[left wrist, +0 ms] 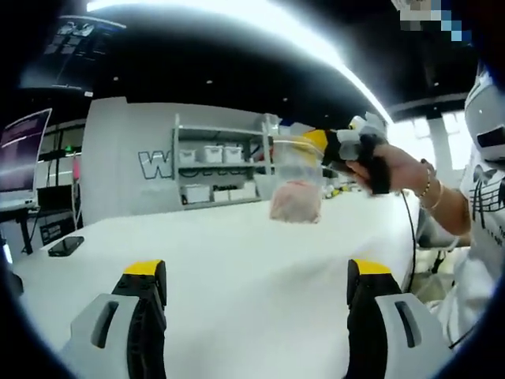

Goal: Open the resealable bag by pulling the two sides of the seal apart until the entire bag opening is separated and visibly accessible.

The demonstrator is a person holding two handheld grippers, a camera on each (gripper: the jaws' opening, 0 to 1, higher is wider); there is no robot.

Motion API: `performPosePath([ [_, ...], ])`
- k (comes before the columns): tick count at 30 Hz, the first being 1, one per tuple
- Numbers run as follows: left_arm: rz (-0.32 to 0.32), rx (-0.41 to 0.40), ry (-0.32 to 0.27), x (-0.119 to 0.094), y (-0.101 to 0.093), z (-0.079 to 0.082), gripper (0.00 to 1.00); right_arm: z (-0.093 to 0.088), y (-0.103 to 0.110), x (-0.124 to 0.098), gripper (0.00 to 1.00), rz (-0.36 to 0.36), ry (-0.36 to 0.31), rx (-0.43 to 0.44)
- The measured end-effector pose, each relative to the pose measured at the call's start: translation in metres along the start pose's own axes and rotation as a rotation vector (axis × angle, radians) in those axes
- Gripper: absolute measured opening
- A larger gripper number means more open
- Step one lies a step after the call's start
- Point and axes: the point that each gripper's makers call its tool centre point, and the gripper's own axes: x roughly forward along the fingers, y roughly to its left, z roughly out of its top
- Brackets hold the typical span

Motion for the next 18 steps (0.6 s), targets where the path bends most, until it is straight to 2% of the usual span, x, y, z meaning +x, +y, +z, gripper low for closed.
performPosePath([
  [6,0.004,-0.004,-0.006,-0.002,0.001,0.001,0.94,0.005,-0.012,0.005,0.00,-0.027,0.011,-0.024],
  [18,0.007,0.014,-0.009,-0.004,0.001,0.002,0.93,0.003,-0.034,0.014,0.00,-0.079,0.041,-0.041],
])
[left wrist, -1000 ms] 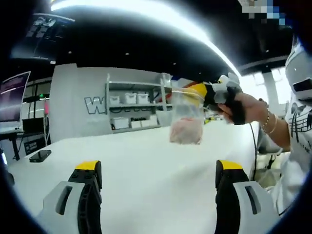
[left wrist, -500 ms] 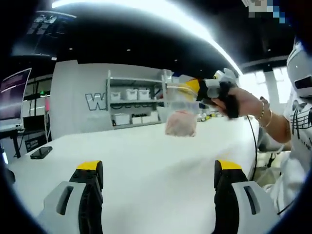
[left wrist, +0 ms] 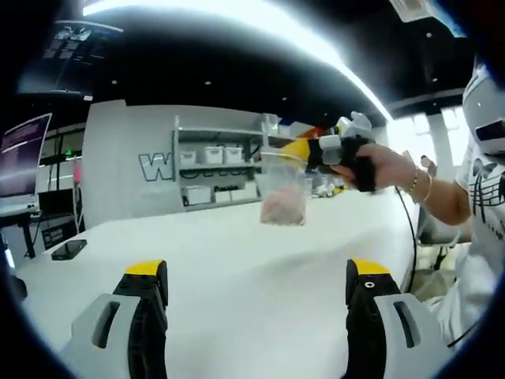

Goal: Open the resealable bag by pulling the two sides of the seal apart until the entire bag opening is separated and visibly accessible.

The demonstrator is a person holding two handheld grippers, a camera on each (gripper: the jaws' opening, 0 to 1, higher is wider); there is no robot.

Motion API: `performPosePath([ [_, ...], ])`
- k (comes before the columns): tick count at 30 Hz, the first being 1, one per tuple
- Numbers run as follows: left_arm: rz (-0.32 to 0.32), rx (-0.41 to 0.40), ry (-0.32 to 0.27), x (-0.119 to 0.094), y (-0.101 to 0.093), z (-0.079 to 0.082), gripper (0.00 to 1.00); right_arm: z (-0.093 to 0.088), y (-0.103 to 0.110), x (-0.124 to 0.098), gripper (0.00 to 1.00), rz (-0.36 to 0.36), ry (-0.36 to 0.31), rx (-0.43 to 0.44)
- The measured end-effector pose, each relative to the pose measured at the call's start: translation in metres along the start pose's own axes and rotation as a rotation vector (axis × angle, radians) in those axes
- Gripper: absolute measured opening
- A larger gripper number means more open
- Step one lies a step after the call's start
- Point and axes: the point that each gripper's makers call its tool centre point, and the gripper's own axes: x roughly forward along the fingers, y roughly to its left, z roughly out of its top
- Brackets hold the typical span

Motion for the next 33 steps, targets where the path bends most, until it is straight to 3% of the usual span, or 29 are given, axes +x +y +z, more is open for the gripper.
performPosePath([
  [24,-0.013,0.031,-0.002,-0.001,-0.004,0.007,0.92,0.002,-0.039,0.024,0.00,-0.082,0.057,-0.011],
  [33,-0.013,0.033,0.002,-0.001,-0.002,0.006,0.91,0.002,-0.042,0.034,0.00,-0.085,0.071,-0.014],
])
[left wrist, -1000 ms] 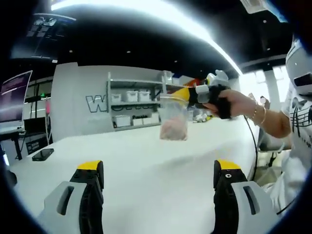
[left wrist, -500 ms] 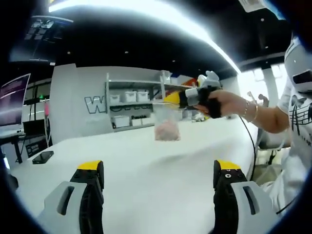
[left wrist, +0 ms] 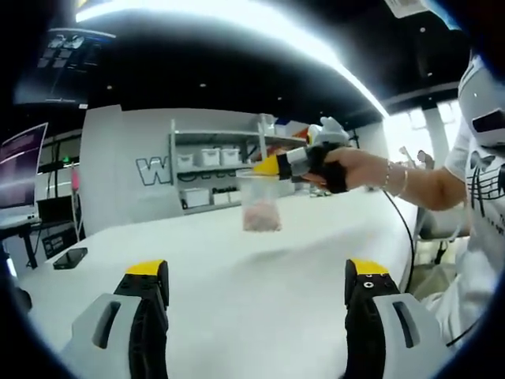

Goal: Open the resealable bag by pulling the two sides of the seal apart until the entire bag opening is separated and visibly accessible.

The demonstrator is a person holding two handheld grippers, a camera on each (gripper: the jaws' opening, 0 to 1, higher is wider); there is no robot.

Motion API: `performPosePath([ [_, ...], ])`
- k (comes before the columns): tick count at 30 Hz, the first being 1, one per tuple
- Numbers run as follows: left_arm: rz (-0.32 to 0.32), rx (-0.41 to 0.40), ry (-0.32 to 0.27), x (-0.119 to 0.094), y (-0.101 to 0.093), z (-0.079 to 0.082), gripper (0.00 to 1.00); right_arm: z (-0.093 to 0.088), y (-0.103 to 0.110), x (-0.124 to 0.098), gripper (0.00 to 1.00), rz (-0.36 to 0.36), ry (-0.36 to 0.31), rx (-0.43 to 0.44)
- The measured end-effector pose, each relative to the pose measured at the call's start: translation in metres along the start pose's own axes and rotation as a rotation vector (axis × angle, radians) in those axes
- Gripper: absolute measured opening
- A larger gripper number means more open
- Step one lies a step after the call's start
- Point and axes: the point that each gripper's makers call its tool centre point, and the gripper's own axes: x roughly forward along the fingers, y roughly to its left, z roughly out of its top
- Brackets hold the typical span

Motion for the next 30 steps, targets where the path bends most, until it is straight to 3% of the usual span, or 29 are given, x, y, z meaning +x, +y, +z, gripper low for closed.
performPosePath([
  [14,0.009,0.003,-0.002,-0.002,0.004,-0.001,0.91,0.006,-0.006,0.013,0.00,-0.009,0.010,-0.020],
  [30,0.018,0.006,-0.003,-0.005,0.007,-0.002,0.90,0.013,-0.027,0.026,0.00,-0.055,0.014,-0.028],
])
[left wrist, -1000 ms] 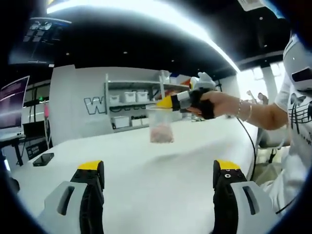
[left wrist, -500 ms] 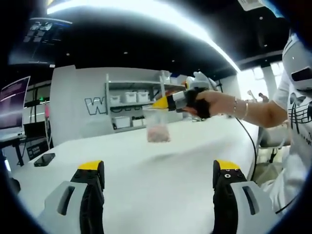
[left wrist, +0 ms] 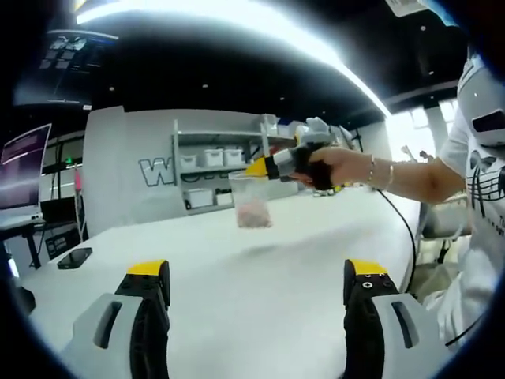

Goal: Open the resealable bag by pulling the two sides of the seal apart until the entire bag opening is separated and visibly accessible.

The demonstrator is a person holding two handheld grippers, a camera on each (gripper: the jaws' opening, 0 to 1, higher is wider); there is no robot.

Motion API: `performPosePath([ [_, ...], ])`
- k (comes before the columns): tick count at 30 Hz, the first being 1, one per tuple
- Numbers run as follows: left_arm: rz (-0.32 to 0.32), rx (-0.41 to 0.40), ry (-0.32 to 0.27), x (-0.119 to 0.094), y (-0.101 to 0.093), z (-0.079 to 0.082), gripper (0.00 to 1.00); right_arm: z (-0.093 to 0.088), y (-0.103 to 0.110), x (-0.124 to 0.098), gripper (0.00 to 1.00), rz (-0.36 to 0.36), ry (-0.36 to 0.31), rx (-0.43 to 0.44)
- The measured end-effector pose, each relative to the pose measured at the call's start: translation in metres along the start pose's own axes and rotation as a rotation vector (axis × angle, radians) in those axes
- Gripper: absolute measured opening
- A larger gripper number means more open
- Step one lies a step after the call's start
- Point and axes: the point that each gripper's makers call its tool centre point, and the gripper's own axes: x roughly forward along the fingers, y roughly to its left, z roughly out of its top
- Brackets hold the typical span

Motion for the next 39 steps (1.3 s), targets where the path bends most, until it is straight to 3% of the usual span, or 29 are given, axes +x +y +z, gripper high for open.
performPosePath([
  [21,-0.008,0.008,0.008,0.000,-0.003,-0.003,0.89,0.003,-0.042,0.016,0.00,-0.087,0.030,-0.002],
  [39,-0.003,0.003,0.005,0.002,0.004,-0.005,0.88,0.008,-0.059,0.039,0.00,-0.120,0.043,-0.002],
])
